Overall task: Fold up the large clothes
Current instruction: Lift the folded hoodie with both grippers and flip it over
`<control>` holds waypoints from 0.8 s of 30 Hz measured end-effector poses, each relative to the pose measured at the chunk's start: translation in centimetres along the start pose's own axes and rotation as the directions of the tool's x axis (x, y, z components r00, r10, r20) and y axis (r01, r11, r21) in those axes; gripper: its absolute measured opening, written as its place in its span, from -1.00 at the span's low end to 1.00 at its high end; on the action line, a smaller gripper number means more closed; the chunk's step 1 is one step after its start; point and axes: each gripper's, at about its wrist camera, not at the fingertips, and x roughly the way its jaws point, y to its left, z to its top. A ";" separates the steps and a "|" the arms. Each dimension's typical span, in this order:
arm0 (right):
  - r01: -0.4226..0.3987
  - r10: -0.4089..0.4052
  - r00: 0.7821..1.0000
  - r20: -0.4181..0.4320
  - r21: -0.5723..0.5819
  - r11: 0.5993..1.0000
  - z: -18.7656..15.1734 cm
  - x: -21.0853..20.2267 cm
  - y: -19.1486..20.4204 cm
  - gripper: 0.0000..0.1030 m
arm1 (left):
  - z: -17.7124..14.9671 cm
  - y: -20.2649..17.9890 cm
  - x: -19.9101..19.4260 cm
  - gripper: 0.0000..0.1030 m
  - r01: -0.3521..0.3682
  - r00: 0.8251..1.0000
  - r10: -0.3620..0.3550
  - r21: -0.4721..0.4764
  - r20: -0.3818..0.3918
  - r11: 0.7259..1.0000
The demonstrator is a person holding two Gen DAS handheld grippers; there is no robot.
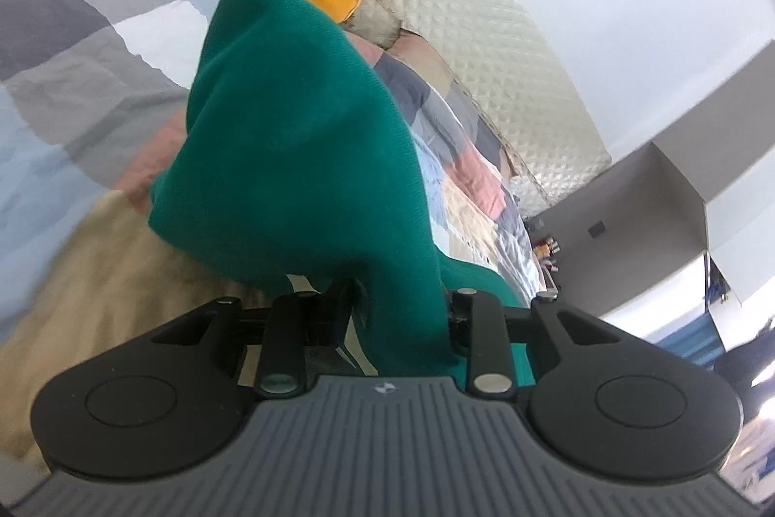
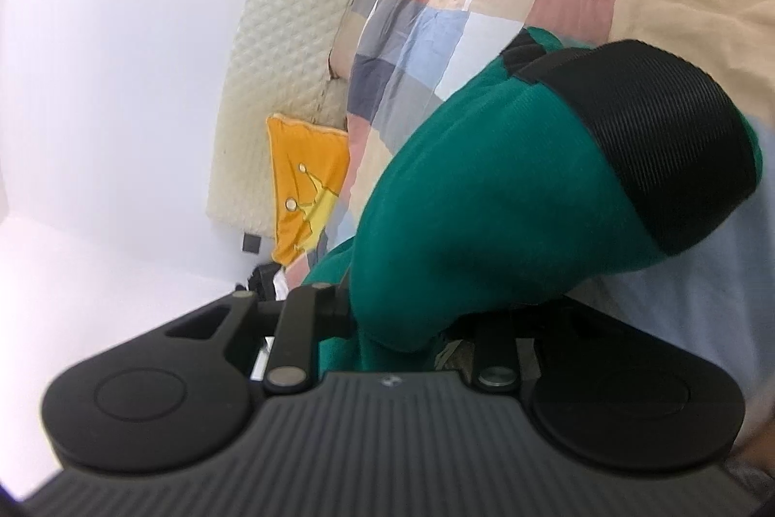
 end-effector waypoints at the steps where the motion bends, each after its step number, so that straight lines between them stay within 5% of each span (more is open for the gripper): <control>1: 0.018 -0.018 1.000 -0.014 0.003 1.000 0.1 -0.2 0.3 -0.38 | -0.5 -0.1 -0.8 -0.36 -0.004 1.000 0.004 0.021 -0.003 1.000; 7: 0.053 -0.055 0.997 -0.052 -0.034 0.998 -1.2 -1.8 0.6 -0.38 | -3.2 1.4 -4.1 -0.36 0.002 0.999 -0.001 0.018 -0.034 1.000; 18: 0.170 -0.171 0.984 -0.050 -0.029 0.985 -1.9 -1.1 0.8 -0.25 | -4.0 3.1 -2.4 -0.32 -0.031 0.998 0.031 -0.014 -0.055 0.999; 21: 0.146 -0.144 0.988 -0.060 0.028 0.989 -1.3 -0.9 0.3 -0.07 | -3.3 3.1 -1.6 -0.28 -0.025 0.998 0.023 -0.039 -0.061 0.999; 24: 0.091 -0.086 0.993 -0.079 0.064 0.994 -1.0 -0.8 0.1 0.44 | -2.8 3.1 -1.0 -0.24 -0.020 0.998 0.016 -0.056 -0.066 0.998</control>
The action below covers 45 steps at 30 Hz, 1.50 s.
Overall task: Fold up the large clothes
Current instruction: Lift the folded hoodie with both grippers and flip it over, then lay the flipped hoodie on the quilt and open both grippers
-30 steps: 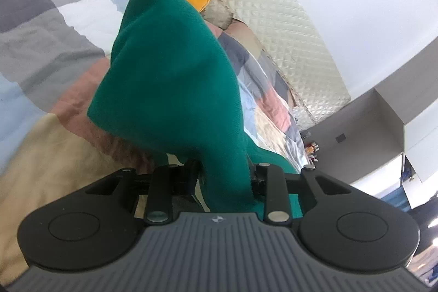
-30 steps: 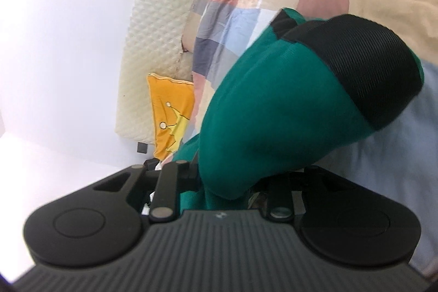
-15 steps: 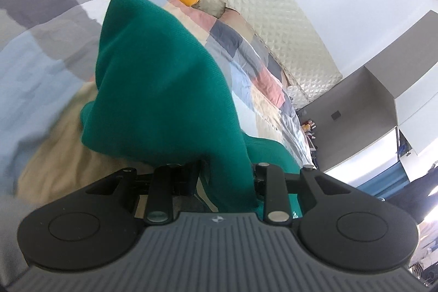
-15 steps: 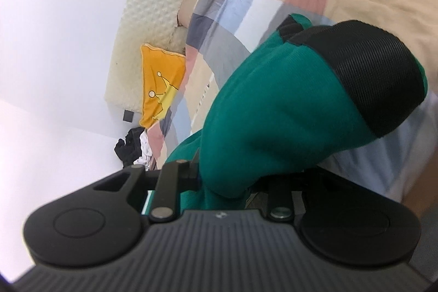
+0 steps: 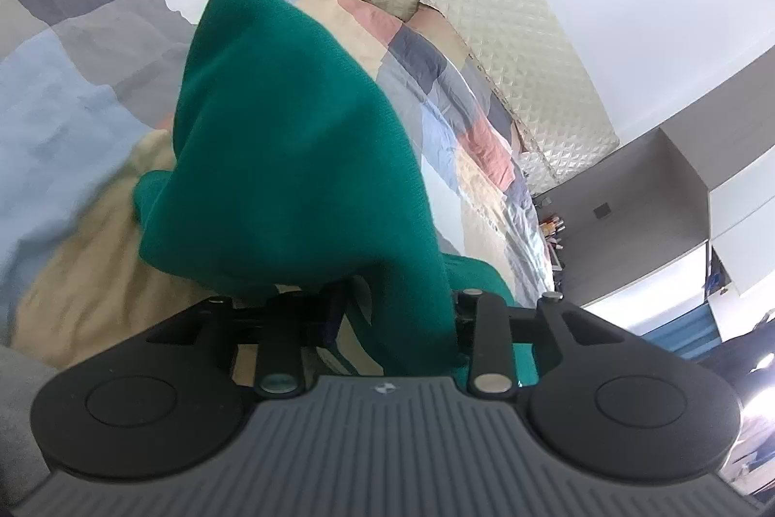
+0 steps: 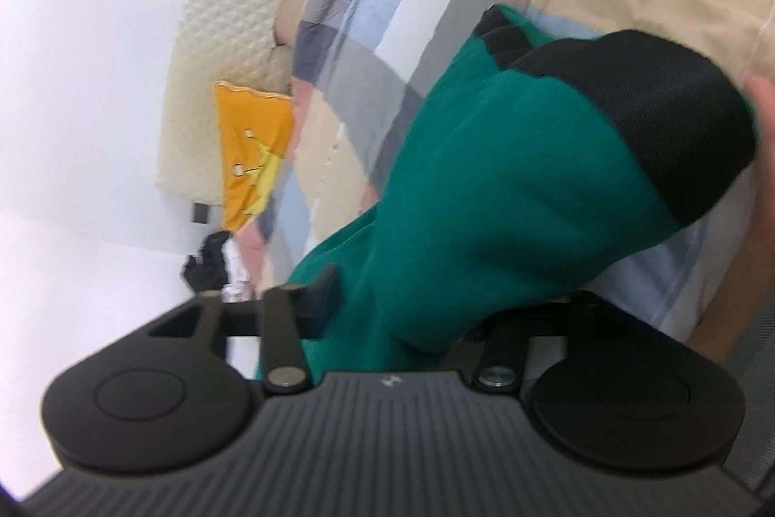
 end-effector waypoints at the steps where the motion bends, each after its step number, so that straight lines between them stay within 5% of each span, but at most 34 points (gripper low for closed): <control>1: -0.011 0.011 1.000 -0.005 0.005 1.000 0.0 0.0 0.0 0.56 | 0.2 0.0 0.3 -0.19 0.005 1.000 -0.005 -0.002 0.002 1.000; 12: -0.120 0.120 0.993 0.010 0.024 0.992 1.9 0.9 1.0 0.60 | 2.9 -0.3 2.9 0.11 0.054 0.998 -0.052 -0.095 0.031 0.994; 22: -0.115 0.115 0.993 0.007 -0.001 0.993 6.1 6.6 2.4 0.60 | 6.9 -0.4 9.1 0.16 0.027 0.998 -0.019 -0.145 0.059 0.989; 27: -0.120 0.120 0.992 0.024 -0.029 0.992 8.5 9.9 1.2 0.58 | 8.1 0.6 11.7 0.47 0.098 0.984 -0.085 -0.078 0.158 0.992; 29: -0.128 0.129 0.991 0.032 -0.040 0.991 9.3 11.4 0.3 0.52 | 8.3 1.0 12.6 0.49 0.062 0.983 -0.054 -0.037 0.176 0.997; 34: -0.113 0.118 0.992 0.047 -0.102 0.988 10.6 14.4 -0.6 0.51 | 8.4 3.3 17.0 0.49 -0.015 0.994 0.020 -0.048 0.104 0.999; 38: -0.129 0.138 0.989 0.049 -0.158 0.979 11.1 15.4 -1.2 0.51 | 8.5 3.4 19.5 0.49 -0.068 0.995 0.064 0.054 0.081 0.996; 45: -0.125 0.140 0.988 0.066 -0.195 0.973 10.4 14.1 -0.4 0.52 | 7.3 2.9 19.0 0.49 -0.096 0.992 0.083 0.142 0.094 0.985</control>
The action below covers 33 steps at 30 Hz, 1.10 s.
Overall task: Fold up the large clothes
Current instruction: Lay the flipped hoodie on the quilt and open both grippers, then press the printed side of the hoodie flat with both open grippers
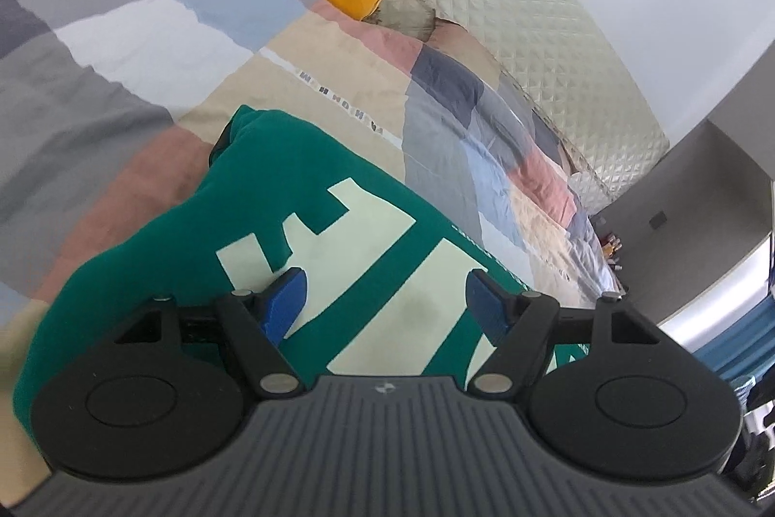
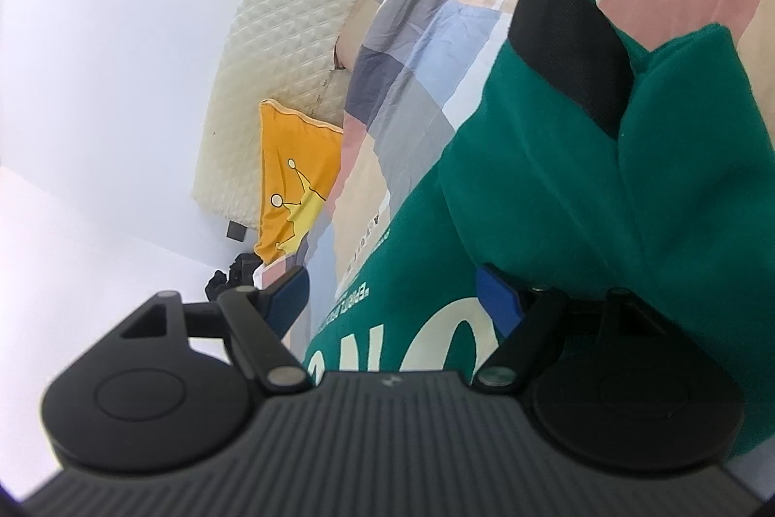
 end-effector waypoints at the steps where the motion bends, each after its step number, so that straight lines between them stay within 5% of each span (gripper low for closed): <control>1: 0.001 -0.001 1.000 0.002 -0.005 1.000 0.1 -0.2 0.3 0.52 | -0.1 -0.3 -0.4 0.49 0.001 1.000 -0.001 0.012 0.002 1.000; 7: 0.120 -0.103 0.990 0.095 -0.188 0.975 0.7 -2.7 3.8 0.58 | -0.9 -5.3 -3.2 0.49 -0.021 0.998 0.006 0.242 0.061 0.970; 12: 0.328 -0.239 0.939 0.246 -0.439 0.837 0.5 -3.5 6.0 0.57 | -2.8 -9.3 -3.0 0.49 -0.038 0.998 0.016 0.399 0.060 0.916; 17: 0.331 -0.260 0.944 0.205 -0.543 0.772 0.4 -1.1 5.5 0.35 | -3.5 -10.8 -0.6 0.49 -0.090 0.996 0.082 0.490 0.038 0.867; 19: 0.370 -0.301 0.929 0.216 -0.594 0.715 0.1 0.1 5.3 0.33 | -3.5 -10.6 0.6 0.49 -0.125 0.992 0.124 0.510 0.036 0.851; 22: 0.412 -0.356 0.908 0.221 -0.623 0.664 0.4 2.0 4.2 0.29 | -3.4 -9.1 2.9 0.54 -0.155 0.983 0.181 0.496 -0.004 0.854; 25: 0.438 -0.388 0.891 0.234 -0.664 0.606 0.4 3.9 3.4 0.29 | -3.0 -7.1 4.1 0.65 -0.129 0.986 0.164 0.449 -0.039 0.884; 27: 0.453 -0.420 0.876 0.236 -0.702 0.549 0.2 5.5 2.9 0.30 | -2.7 -6.8 4.8 0.68 -0.126 0.985 0.164 0.456 -0.046 0.881; 29: 0.453 -0.436 0.873 0.221 -0.701 0.551 0.5 6.5 2.1 0.32 | -2.5 -6.6 5.3 0.68 -0.124 0.984 0.168 0.464 -0.054 0.877; 33: 0.431 -0.420 0.890 0.176 -0.622 0.653 2.3 7.2 -0.4 0.32 | -2.4 -6.3 6.2 0.69 -0.111 0.986 0.156 0.466 -0.061 0.878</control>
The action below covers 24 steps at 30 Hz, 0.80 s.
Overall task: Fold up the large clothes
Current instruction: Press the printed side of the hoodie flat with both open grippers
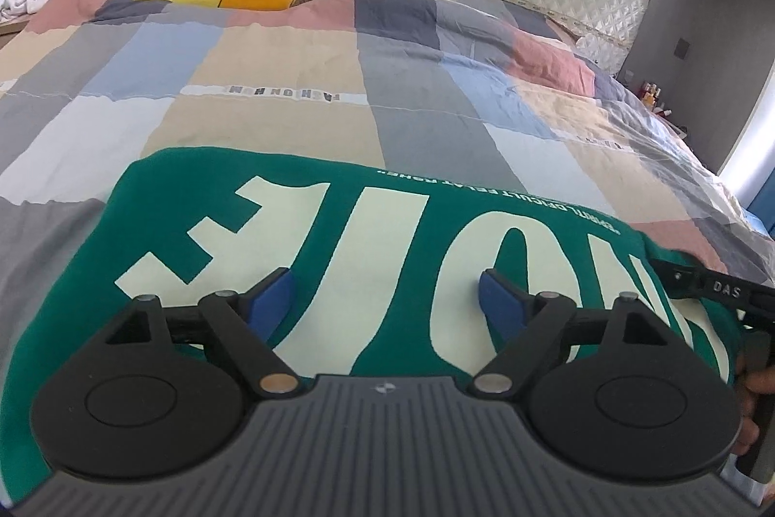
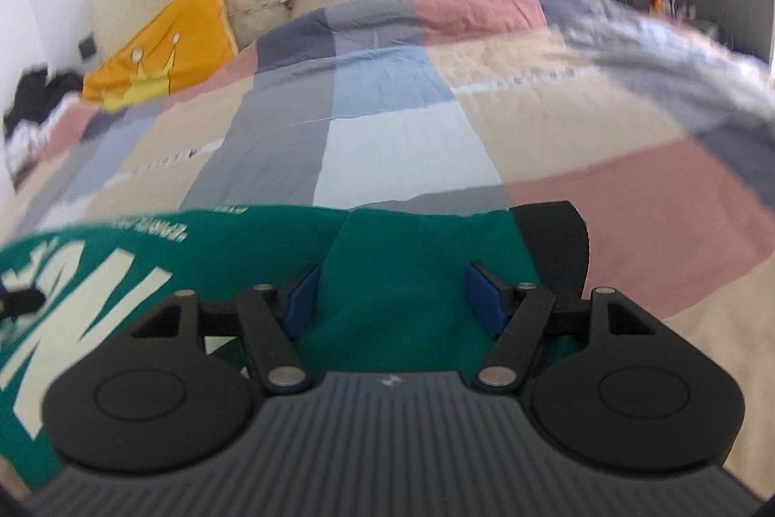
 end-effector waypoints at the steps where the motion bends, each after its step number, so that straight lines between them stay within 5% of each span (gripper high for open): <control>1: -0.006 0.006 1.000 -0.004 0.017 1.000 -0.1 0.4 -0.3 0.31 | -0.1 -0.1 0.2 0.69 0.001 1.000 -0.001 0.007 0.004 1.000; 9: 0.023 -0.022 0.999 0.030 -0.010 1.000 -0.3 -1.4 1.2 0.35 | -0.4 -1.1 -1.5 0.69 -0.014 0.999 0.013 0.038 0.045 0.999; 17: -0.089 0.094 0.989 0.119 -0.042 0.995 0.0 -8.6 4.5 0.36 | -1.4 -2.4 -7.2 0.69 0.024 0.993 -0.034 0.086 0.116 0.996; 24: -0.076 0.079 0.996 0.040 -0.069 0.995 -1.9 -9.8 5.6 0.36 | -3.2 -3.3 -8.6 0.69 0.014 0.998 -0.019 0.087 0.057 0.996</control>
